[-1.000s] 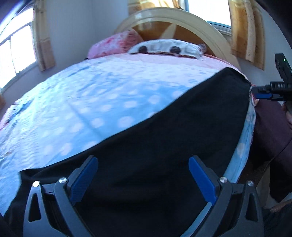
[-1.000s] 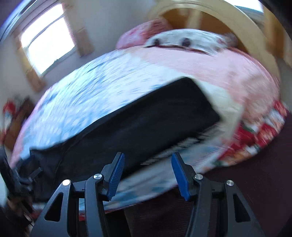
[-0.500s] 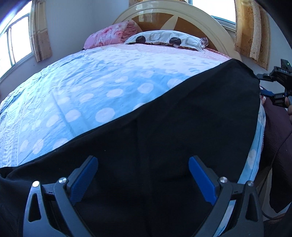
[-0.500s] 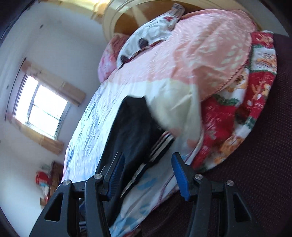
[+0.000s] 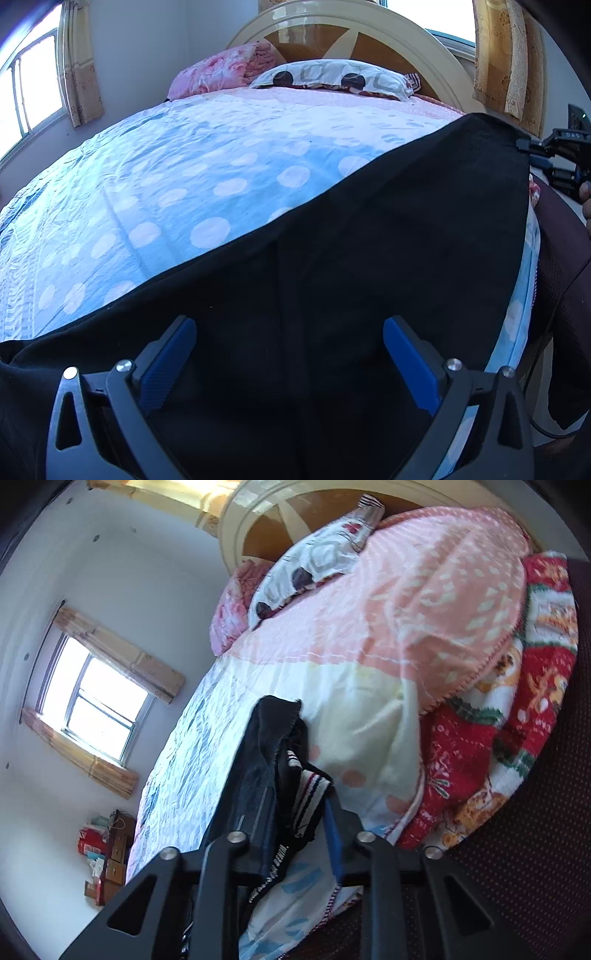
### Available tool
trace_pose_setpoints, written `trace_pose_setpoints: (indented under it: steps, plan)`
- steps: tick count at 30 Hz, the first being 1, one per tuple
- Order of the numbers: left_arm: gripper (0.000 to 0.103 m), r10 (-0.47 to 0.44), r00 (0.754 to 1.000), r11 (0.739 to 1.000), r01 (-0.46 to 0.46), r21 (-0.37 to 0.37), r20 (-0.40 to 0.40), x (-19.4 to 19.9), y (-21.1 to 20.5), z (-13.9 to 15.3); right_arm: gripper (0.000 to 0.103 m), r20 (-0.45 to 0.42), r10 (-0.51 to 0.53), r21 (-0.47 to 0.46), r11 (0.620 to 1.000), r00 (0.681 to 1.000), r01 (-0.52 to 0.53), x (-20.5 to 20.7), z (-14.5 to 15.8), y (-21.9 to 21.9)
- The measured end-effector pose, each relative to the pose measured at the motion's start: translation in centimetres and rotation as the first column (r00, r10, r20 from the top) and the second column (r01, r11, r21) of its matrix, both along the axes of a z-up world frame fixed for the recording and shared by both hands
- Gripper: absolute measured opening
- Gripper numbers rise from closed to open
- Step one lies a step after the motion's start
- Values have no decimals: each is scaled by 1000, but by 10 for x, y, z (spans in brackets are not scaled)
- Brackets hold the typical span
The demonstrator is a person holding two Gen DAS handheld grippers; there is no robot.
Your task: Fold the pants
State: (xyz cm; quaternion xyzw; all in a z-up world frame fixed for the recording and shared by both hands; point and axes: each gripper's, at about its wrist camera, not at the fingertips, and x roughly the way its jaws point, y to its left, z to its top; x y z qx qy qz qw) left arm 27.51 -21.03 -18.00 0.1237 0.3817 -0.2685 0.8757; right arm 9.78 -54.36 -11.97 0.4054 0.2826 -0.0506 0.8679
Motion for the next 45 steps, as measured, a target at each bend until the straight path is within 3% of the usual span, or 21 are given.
trace_pose_setpoints:
  steps: [2, 5, 8, 11, 13, 14, 15, 17, 20, 23, 25, 27, 30, 33, 34, 35, 38, 40, 42, 44, 45]
  plan:
    - [103, 0, 1000, 1000, 0, -6, -5, 0, 0, 1, 15, 30, 37, -89, 995, 999, -35, 2, 17, 15]
    - [103, 7, 1000, 997, -9, -75, -30, 0, 8, 10, 14, 57, 130, -231, 966, 990, -114, 5, 43, 49]
    - [103, -22, 998, 973, 6, -233, -66, -4, 20, 26, 14, 39, 287, -422, 873, 957, -244, 9, 66, 108]
    - [103, -111, 984, 918, 49, -393, -136, -3, 25, 34, 14, -40, 458, -584, 711, 888, -392, 12, 67, 180]
    - [103, -150, 971, 875, 44, -482, -184, 0, 28, 32, 14, -141, 545, -651, 577, 826, -492, 18, 51, 227]
    - [103, -155, 965, 861, 29, -508, -209, 4, 30, 29, 14, -191, 566, -666, 526, 802, -529, 23, 41, 243]
    - [103, -153, 959, 851, 6, -526, -237, 7, 31, 26, 14, -260, 588, -682, 449, 766, -577, 26, 25, 264]
    - [103, -172, 942, 829, -19, -559, -287, 13, 30, 19, 14, -332, 611, -679, 375, 719, -632, 31, 2, 284]
    - [103, -197, 909, 805, -64, -590, -368, 20, 25, 3, 14, -358, 614, -656, 371, 703, -658, 33, -15, 289]
    - [103, -215, 906, 798, -52, -600, -365, 20, 18, 5, 14, -343, 608, -642, 404, 716, -651, 35, -18, 285]
    - [103, -241, 890, 779, -60, -624, -387, 23, 12, 6, 14, -327, 607, -639, 423, 725, -643, 35, -17, 282]
    - [102, -243, 884, 773, -71, -630, -398, 25, 6, 8, 14, -326, 613, -661, 396, 719, -637, 31, -18, 289]
    - [97, -223, 887, 791, -79, -607, -405, 27, 2, 10, 14, -328, 625, -693, 350, 708, -630, 22, -20, 295]
    - [61, -209, 887, 816, -74, -573, -413, 26, -6, 11, 14, -307, 635, -713, 340, 709, -613, 16, -20, 297]
    - [36, -211, 882, 828, -68, -557, -421, 27, -10, 10, 14, -297, 642, -720, 335, 706, -607, 14, -19, 299]
    - [21, -215, 879, 829, -67, -556, -426, 26, -9, 9, 15, -288, 654, -727, 327, 700, -604, 11, -18, 300]
    - [11, -174, 904, 851, -60, -521, -390, 19, -7, 15, 18, -292, 661, -764, 273, 691, -584, 2, -17, 309]
    - [10, -160, 925, 858, -42, -511, -345, 12, 2, 24, 19, -288, 671, -774, 258, 683, -579, -3, -16, 309]
    - [10, -132, 944, 871, -35, -489, -302, 6, 20, 35, 28, -277, 685, -763, 268, 673, -588, -5, -11, 305]
    - [10, -92, 958, 880, -49, -472, -271, 0, 44, 43, 51, -212, 692, -774, 312, 690, -551, -14, 0, 296]
    - [10, -79, 962, 885, -53, -462, -261, -2, 55, 46, 54, -184, 700, -771, 332, 690, -543, -16, 3, 293]
